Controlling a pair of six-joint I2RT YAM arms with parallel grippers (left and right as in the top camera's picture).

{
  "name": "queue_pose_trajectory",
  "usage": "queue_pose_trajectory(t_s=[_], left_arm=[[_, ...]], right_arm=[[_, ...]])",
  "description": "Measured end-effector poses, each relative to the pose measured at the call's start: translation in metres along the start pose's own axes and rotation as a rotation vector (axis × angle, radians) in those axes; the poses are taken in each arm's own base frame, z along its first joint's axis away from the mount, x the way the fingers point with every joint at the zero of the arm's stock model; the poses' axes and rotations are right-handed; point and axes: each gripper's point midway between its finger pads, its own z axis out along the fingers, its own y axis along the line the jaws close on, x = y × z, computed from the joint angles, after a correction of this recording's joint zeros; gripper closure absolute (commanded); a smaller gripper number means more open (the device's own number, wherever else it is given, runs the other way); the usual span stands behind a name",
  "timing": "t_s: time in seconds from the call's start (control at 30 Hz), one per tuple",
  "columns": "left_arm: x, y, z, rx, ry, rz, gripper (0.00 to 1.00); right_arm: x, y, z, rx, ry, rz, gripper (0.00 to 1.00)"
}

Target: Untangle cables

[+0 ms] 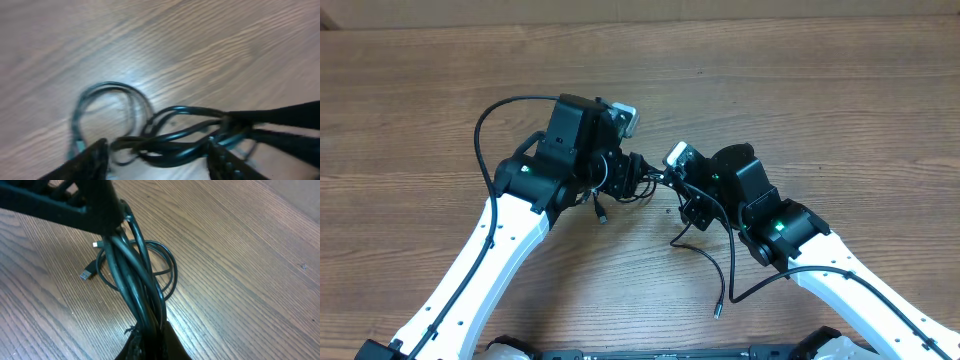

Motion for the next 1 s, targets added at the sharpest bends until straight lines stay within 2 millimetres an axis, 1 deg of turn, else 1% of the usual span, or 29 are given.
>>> queue_pose_trajectory(t_s=[0.07,0.2,0.37,0.47,0.57,0.7,0.77,0.8,0.87,0.9,0.93,1.0], left_arm=[[0.002,0.009,0.000,-0.049,0.009,0.057,0.34],[0.004,0.021,-0.001,-0.119,0.025,0.176,0.37],[0.004,0.026,-0.002,-0.149,0.039,0.326,0.36],[0.004,0.027,-0.002,-0.151,0.045,0.394,0.34],[0.005,0.022,-0.002,-0.124,0.047,0.437,0.32],[0.006,0.011,-0.001,-0.055,0.036,0.470,0.26],[0.006,0.003,0.000,-0.012,0.027,0.476,0.26],[0.006,0.000,0.000,0.007,0.025,0.479,0.27],[0.008,-0.004,0.000,0.032,0.025,0.483,0.36],[0.009,-0.006,0.000,0.043,0.027,0.486,0.39],[0.010,-0.007,0.000,0.051,0.029,0.486,0.42],[0.010,-0.009,-0.001,0.062,0.028,0.489,0.41]], right_arm=[[0.000,0.000,0.000,0.000,0.001,0.001,0.96],[0.000,0.000,0.000,0.002,0.002,0.001,0.96],[0.000,0.000,0.000,0.002,0.001,0.001,0.96],[0.000,0.000,0.000,0.001,0.001,0.000,0.96],[0.000,0.001,0.000,-0.005,-0.002,0.001,0.96],[-0.002,0.003,0.000,-0.019,-0.011,-0.001,0.96],[-0.003,0.004,0.000,-0.023,-0.013,-0.001,0.96],[-0.003,0.004,0.000,-0.024,-0.013,-0.001,0.96],[-0.003,0.004,0.000,-0.025,-0.013,-0.001,0.96],[-0.003,0.004,0.000,-0.025,-0.013,0.000,0.96],[-0.003,0.004,0.000,-0.025,-0.014,0.000,0.96],[-0.003,0.004,0.000,-0.025,-0.014,0.000,0.96]])
